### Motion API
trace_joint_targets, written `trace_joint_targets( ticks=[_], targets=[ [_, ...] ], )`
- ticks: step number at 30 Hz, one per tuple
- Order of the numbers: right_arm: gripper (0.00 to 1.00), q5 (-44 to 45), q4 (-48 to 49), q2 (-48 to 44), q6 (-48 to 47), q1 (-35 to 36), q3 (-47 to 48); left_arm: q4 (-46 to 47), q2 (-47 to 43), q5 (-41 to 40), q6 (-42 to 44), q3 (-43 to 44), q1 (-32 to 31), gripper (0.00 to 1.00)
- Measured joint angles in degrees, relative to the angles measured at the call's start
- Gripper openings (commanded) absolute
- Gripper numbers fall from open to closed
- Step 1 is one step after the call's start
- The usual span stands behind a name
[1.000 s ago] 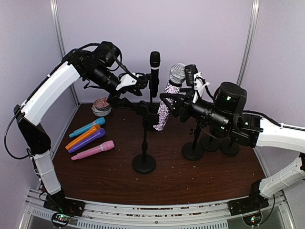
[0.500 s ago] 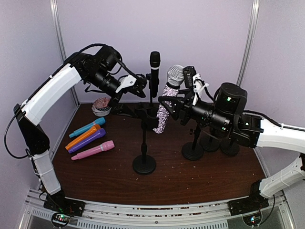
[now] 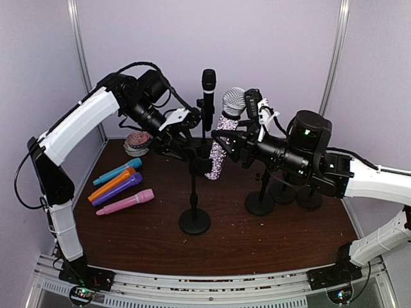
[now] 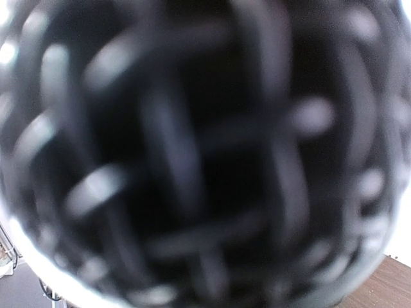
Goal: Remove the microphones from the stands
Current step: Open the clamp for the microphone stand, then remove the microphone from the microphone stand, then pass from the right arm to the left
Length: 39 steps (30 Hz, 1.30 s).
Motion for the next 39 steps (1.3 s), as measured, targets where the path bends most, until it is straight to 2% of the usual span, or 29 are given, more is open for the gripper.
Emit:
trace_joint_targets(
  ticks=[4, 7, 12, 13, 16, 18, 19, 23, 28, 34, 39],
  targets=[
    [0.23, -0.7, -0.3, 0.0, -0.1, 0.1, 0.0, -1.4, 0.1, 0.8, -0.7, 0.4, 0.0, 0.15],
    [0.23, -0.9, -0.6, -0.1, -0.2, 0.1, 0.1, -1.4, 0.1, 0.8, -0.9, 0.4, 0.0, 0.14],
    [0.23, -0.7, -2.7, -1.3, -0.6, 0.1, 0.1, -1.3, 0.1, 0.7, -1.2, 0.5, 0.0, 0.21],
    [0.23, -0.5, -3.5, -1.9, -0.8, 0.1, 0.1, -1.4, 0.1, 0.5, -1.4, 0.6, 0.0, 0.25],
    [0.23, 0.9, -6.5, -5.2, -1.5, 0.1, -0.1, -1.3, 0.1, -0.1, -2.2, 0.7, 0.0, 0.68],
    [0.23, 1.8, -7.8, -8.4, -1.6, 0.1, -0.2, -1.2, 0.1, -0.5, -2.9, 0.7, 0.0, 0.91],
    [0.23, 2.0, -8.1, -9.6, -1.6, 0.1, -0.2, -0.6, 0.2, -1.1, -3.3, 0.7, -0.1, 0.97],
    [0.23, 2.6, -7.9, -13.5, -1.0, 0.1, -0.2, 3.0, 0.2, -2.9, -6.3, 0.7, -0.1, 0.98],
    [0.22, 2.1, -6.5, -11.8, 1.3, 0.3, -0.2, 6.1, -1.0, -4.0, -11.7, 0.6, -0.1, 0.98],
    [0.21, 1.6, -3.0, -3.8, 3.7, 2.5, 1.8, 7.5, -8.9, -2.0, -18.6, -2.0, -0.1, 0.97],
    [0.20, 1.6, 1.0, 5.8, 4.4, 5.2, 8.2, 8.8, -17.7, 2.8, -23.2, -8.7, -0.1, 0.89]
  ],
)
